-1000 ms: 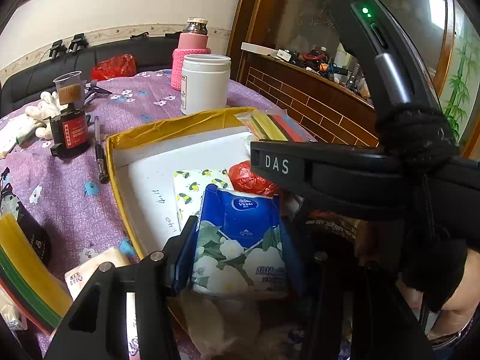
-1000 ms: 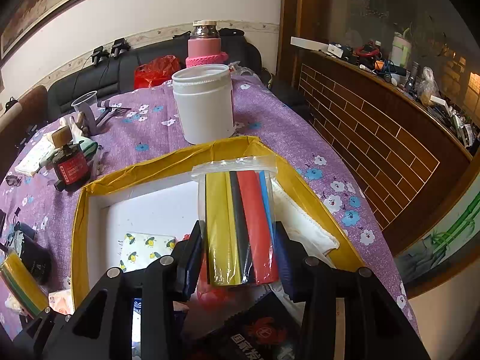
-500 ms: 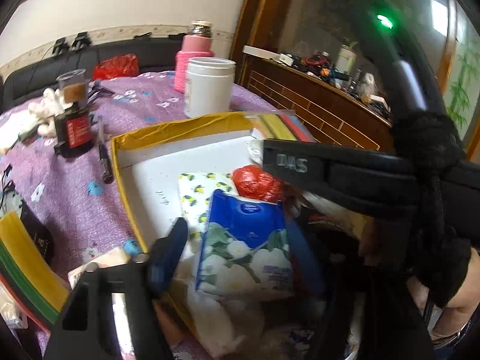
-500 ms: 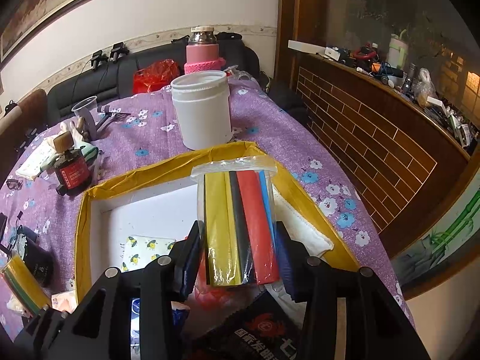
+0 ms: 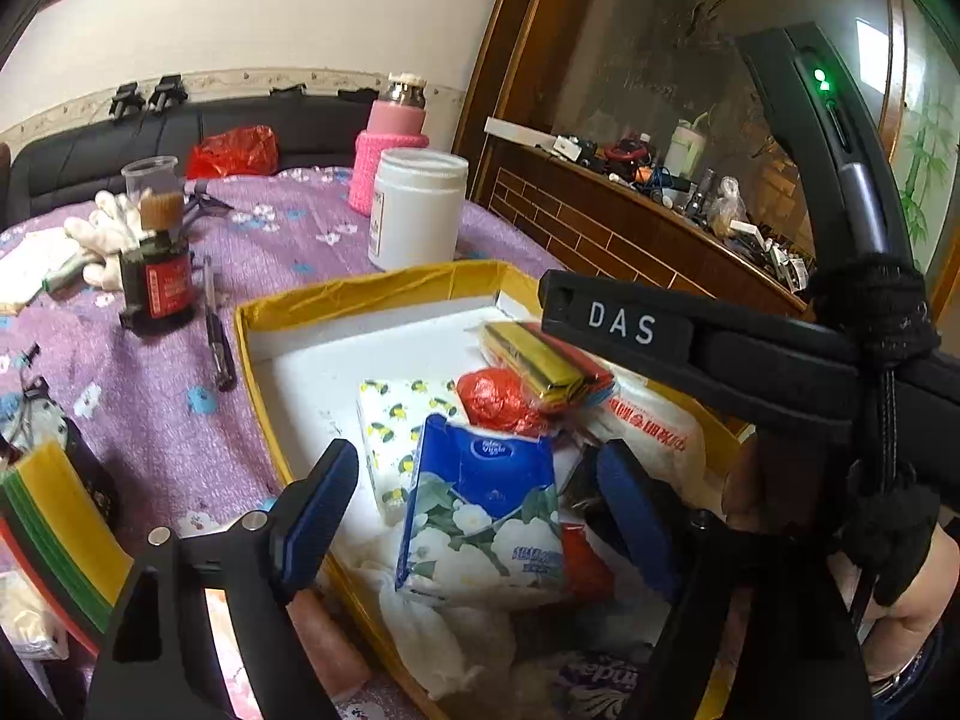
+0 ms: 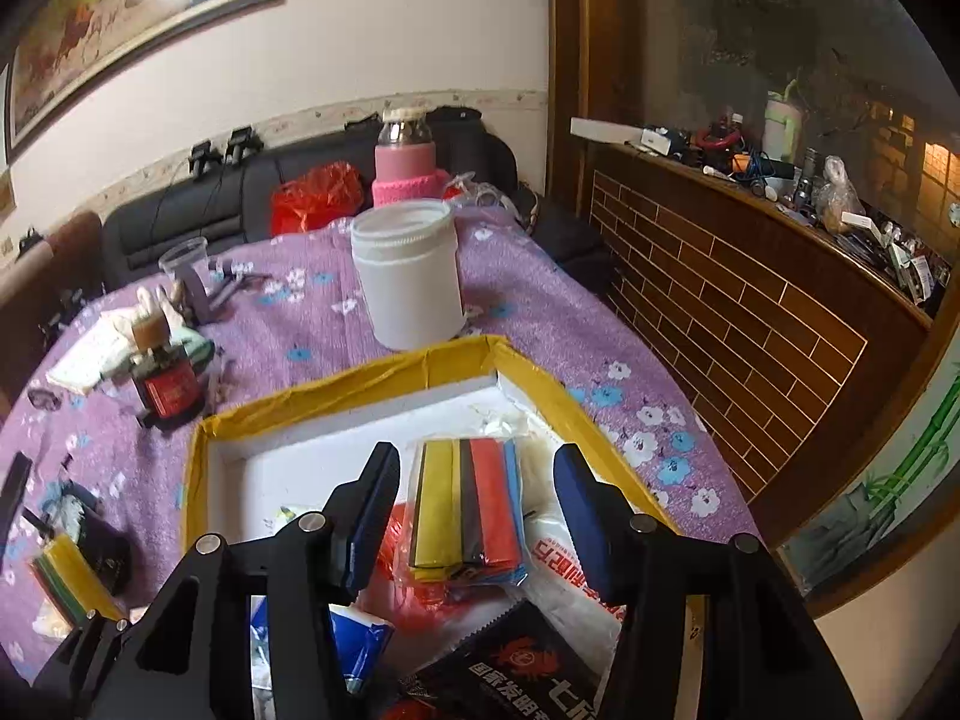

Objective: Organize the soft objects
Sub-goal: 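Open the right tool to drop the strips bag while the left releases the tissue pack, then move both open tools back toward the remaining items on the table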

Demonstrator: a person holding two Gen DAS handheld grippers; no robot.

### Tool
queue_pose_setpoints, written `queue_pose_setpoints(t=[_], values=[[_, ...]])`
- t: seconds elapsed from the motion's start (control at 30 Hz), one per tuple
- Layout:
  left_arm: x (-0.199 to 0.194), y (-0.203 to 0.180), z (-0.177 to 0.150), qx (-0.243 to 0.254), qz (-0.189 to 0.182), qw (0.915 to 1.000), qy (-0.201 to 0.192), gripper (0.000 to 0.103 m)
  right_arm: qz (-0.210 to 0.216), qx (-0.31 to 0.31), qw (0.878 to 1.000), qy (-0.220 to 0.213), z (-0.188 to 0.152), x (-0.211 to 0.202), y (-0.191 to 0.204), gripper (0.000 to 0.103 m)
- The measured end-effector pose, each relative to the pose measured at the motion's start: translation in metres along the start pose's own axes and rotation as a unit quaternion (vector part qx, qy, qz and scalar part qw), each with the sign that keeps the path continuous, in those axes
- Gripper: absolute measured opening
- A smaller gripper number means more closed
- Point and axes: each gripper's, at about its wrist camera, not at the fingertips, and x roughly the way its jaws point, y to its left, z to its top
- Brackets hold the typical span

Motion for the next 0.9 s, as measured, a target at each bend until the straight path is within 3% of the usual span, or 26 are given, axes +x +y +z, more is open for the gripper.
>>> queue_pose_setpoints(t=[0.3, 0.43, 0.57, 0.7, 0.9], values=[[-0.031, -0.004, 0.010, -0.008, 0.010, 0.9999, 0.002, 0.082, 0.027, 0.052, 0.996, -0.074, 0.008, -0.030, -0.019, 0.065], [-0.061, -0.001, 0.008, -0.004, 0.018, 0.9998, -0.003, 0.082, 0.052, 0.069, 0.993, -0.082, 0.010, -0.034, -0.024, 0.065], [-0.090, 0.009, -0.001, -0.001, 0.021, 0.9998, 0.000, 0.082, 0.094, 0.063, 0.991, -0.076, 0.007, -0.035, -0.014, 0.065], [-0.123, 0.035, -0.016, -0.009, 0.030, 0.9995, 0.002, 0.082, 0.160, 0.015, 0.985, -0.069, 0.001, -0.045, 0.016, 0.065], [-0.167, 0.107, -0.046, -0.051, 0.072, 0.9961, 0.000, 0.085, 0.275, -0.068, 0.959, -0.002, -0.023, -0.060, 0.084, 0.065]])
